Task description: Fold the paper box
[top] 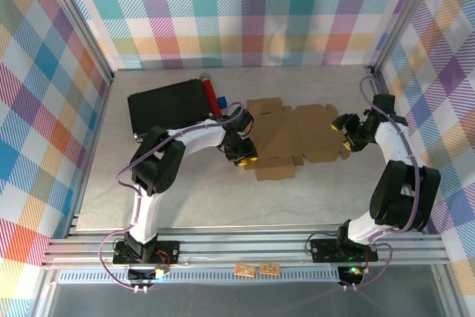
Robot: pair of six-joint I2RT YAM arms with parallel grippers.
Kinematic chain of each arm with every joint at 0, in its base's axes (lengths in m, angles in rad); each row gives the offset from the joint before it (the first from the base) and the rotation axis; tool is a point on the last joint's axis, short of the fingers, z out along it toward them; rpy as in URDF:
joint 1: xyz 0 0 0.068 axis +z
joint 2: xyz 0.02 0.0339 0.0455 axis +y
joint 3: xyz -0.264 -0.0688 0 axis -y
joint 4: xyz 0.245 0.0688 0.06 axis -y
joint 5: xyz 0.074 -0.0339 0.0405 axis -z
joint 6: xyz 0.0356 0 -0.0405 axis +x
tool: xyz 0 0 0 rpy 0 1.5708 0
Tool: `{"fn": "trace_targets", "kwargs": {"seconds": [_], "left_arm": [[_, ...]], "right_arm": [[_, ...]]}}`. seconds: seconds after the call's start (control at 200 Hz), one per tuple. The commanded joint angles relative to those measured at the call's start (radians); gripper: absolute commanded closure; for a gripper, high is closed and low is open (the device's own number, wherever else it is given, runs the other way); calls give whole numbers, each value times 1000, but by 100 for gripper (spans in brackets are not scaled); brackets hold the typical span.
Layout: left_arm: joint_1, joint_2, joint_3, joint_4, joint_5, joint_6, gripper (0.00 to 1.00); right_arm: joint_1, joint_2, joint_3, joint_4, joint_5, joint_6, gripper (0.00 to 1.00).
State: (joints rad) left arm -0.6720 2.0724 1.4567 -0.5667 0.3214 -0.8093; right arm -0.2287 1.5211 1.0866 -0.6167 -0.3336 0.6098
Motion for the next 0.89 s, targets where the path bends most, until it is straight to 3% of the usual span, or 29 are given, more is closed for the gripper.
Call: {"fn": "trace_targets", "kwargs": {"seconds": [0.0, 0.18, 0.51, 0.89], "left_arm": [[-4, -16, -52, -107, -38, 35, 64], [-4, -52, -87, -106, -41, 38, 64], [-5, -43, -70, -102, -32, 38, 64], [-7, -38, -75, -96, -30, 35, 64]], "right_arm": [[83, 7, -21, -28, -32, -6, 33], [257, -40, -160, 13, -53, 30, 33], [409, 49, -271, 113, -206, -16, 36], [440, 167, -234, 136, -253, -95, 47]]}}
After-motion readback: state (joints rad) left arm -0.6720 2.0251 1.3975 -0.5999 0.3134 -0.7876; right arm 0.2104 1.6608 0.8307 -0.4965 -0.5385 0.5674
